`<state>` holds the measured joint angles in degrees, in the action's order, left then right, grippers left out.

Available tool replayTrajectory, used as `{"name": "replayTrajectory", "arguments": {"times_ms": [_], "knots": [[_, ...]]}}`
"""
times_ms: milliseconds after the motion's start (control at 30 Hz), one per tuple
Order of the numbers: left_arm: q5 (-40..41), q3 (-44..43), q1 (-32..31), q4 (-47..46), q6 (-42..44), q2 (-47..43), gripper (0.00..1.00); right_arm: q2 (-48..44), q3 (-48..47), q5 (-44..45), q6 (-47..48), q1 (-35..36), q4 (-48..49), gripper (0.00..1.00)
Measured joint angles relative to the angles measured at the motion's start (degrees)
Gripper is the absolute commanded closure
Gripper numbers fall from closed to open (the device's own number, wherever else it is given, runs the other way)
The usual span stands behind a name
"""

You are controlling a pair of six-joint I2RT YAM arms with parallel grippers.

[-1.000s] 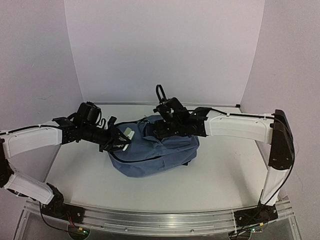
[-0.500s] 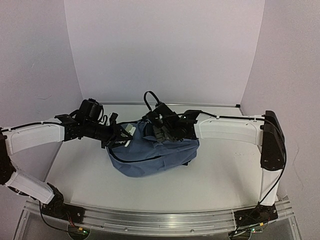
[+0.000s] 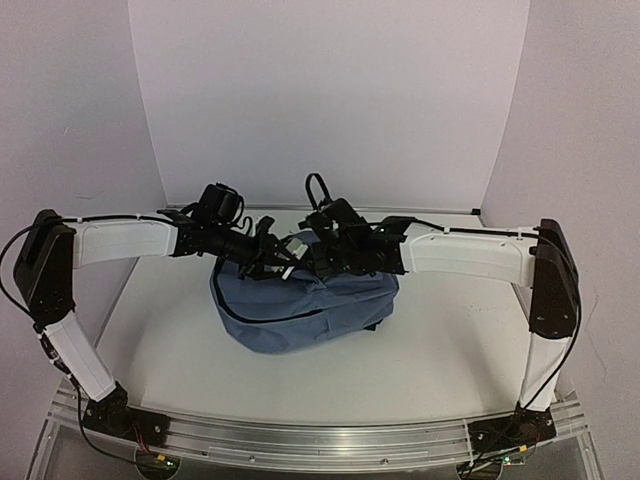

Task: Pack the student bag
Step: Place the stationery in the student bag.

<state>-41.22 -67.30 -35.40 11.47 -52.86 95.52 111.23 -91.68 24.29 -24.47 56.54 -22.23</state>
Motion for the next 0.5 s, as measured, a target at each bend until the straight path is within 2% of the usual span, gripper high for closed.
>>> {"name": "replayTrajectory", "arguments": {"times_ms": [500], "knots": [[-9.8, -3.6, 0.3, -4.5, -3.5, 11.0, 1.0, -1.2, 1.2, -4.4, -1.3, -1.2, 2.1, 1.0]]}}
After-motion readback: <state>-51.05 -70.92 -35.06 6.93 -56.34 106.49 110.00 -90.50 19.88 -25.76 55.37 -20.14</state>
